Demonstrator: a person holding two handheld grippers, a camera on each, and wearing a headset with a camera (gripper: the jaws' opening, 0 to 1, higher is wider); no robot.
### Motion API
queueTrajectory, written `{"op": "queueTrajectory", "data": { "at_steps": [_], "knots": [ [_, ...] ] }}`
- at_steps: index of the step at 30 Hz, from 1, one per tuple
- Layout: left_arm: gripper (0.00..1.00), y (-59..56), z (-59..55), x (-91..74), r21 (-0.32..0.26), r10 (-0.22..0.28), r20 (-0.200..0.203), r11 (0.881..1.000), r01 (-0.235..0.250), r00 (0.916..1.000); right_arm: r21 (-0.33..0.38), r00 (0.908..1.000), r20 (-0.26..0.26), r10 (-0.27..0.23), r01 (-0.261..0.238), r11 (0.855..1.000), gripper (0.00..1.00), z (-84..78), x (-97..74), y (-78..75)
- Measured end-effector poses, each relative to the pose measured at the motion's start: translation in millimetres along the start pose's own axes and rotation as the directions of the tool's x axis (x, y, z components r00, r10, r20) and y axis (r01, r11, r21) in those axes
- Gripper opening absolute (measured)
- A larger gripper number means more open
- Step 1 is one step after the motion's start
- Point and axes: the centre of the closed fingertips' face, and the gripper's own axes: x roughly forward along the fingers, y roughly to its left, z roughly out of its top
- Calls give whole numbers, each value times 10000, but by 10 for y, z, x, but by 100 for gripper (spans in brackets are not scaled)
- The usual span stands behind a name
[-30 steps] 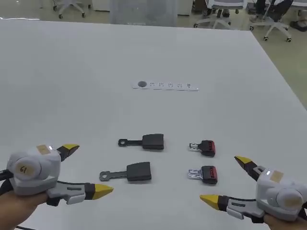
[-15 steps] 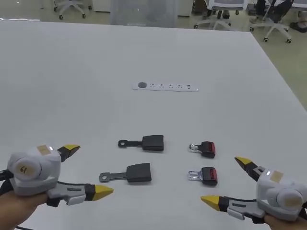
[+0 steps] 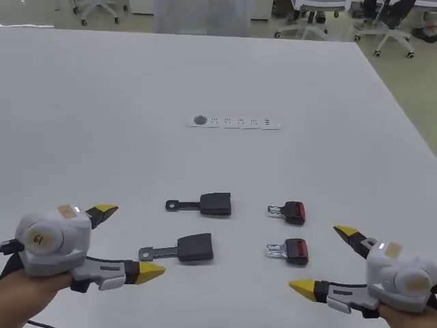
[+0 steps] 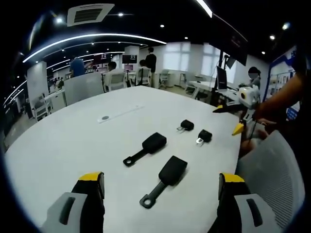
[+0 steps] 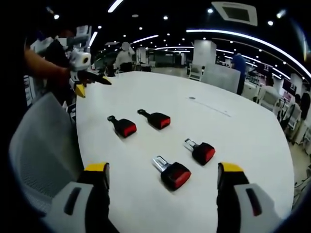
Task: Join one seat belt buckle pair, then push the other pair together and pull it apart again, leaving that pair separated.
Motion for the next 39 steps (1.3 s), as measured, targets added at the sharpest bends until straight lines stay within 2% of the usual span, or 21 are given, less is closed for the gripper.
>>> {"op": "queueTrajectory", "data": {
  "at_steps": [27, 39],
  "knots": [
    [98, -12, -74, 431, 187, -694, -673, 9973, 708, 9953, 40, 9962, -595, 635, -634, 9980, 88, -148, 222, -136],
    [92, 1, -133, 627, 219, -1123, -1034, 9931, 1152, 9883, -11, 9879, -1027, 1162, -1169, 9931, 84, -228, 376, -171]
  ]
}}
